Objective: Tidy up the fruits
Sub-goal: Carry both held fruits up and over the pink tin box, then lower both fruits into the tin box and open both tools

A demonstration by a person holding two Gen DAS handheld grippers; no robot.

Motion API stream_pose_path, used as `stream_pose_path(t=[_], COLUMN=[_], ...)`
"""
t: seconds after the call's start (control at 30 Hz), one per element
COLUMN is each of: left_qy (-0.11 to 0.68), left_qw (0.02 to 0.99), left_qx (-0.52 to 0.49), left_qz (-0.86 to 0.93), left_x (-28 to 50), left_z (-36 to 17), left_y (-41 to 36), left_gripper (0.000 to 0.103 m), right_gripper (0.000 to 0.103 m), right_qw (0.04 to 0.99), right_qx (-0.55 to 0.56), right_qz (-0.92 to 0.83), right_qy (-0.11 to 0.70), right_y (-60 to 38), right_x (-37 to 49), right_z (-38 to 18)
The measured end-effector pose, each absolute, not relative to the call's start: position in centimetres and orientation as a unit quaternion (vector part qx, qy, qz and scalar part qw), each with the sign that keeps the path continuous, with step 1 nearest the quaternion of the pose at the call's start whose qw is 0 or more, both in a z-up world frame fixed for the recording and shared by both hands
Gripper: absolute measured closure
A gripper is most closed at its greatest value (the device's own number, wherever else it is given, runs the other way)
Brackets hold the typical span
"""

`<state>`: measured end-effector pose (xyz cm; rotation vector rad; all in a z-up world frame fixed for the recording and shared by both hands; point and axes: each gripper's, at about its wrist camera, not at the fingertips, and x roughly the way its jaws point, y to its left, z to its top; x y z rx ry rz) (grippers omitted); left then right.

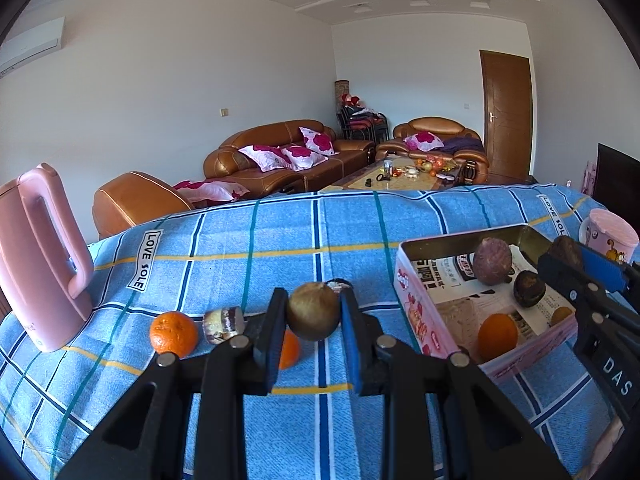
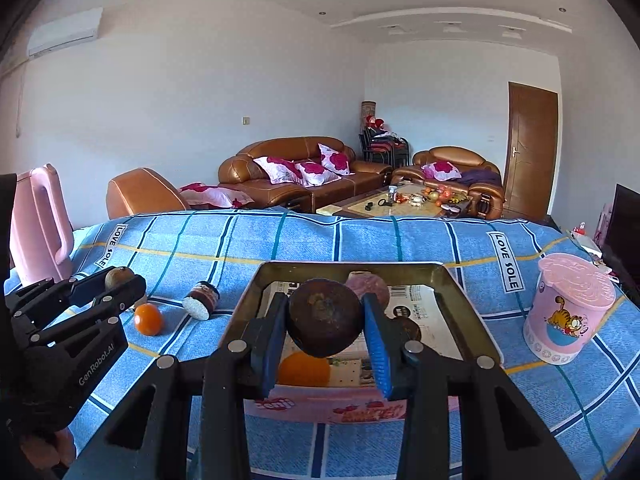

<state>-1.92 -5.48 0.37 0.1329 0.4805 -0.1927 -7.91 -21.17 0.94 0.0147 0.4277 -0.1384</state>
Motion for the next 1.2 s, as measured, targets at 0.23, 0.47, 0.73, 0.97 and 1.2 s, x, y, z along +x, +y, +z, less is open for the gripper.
stream_pose_path(t=[0.23, 0.47, 0.73, 0.97, 1.2], left_qy=[0.238, 0.239, 0.243, 0.243, 0.263], left_qw=[0.963, 0.96, 0.955, 0.952, 0.946], left_qx=[0.065, 0.066, 0.065, 0.078, 0.079], left_qz=[-0.112, -0.13, -0.155, -0.171, -0.17], left_x=[-2.0, -1.8, -1.4, -1.0, 0.5], left_z=[0.4, 0.4, 0.3, 0.2, 0.0], left_y=[-7.3, -9.2, -11.8, -14.8, -16.8], left_gripper=[0.076, 0.076, 0.076, 0.076, 0.076], right_gripper=[0.063, 0.063, 0.063, 0.063, 0.063], right_qw=[0.973, 0.972, 0.968, 0.964, 0.96], right_qx=[0.011, 0.02, 0.034, 0.046, 0.037], right_qz=[-0.088, -0.108, -0.139, -0.157, -0.171], right_qy=[0.211, 0.21, 0.206, 0.209, 0.22], right_y=[-23.6, -26.1, -29.3, -31.4, -31.5], right_x=[-8.0, -8.1, -8.2, -8.0, -7.0], right_z=[1.0, 1.2, 1.4, 1.3, 0.9])
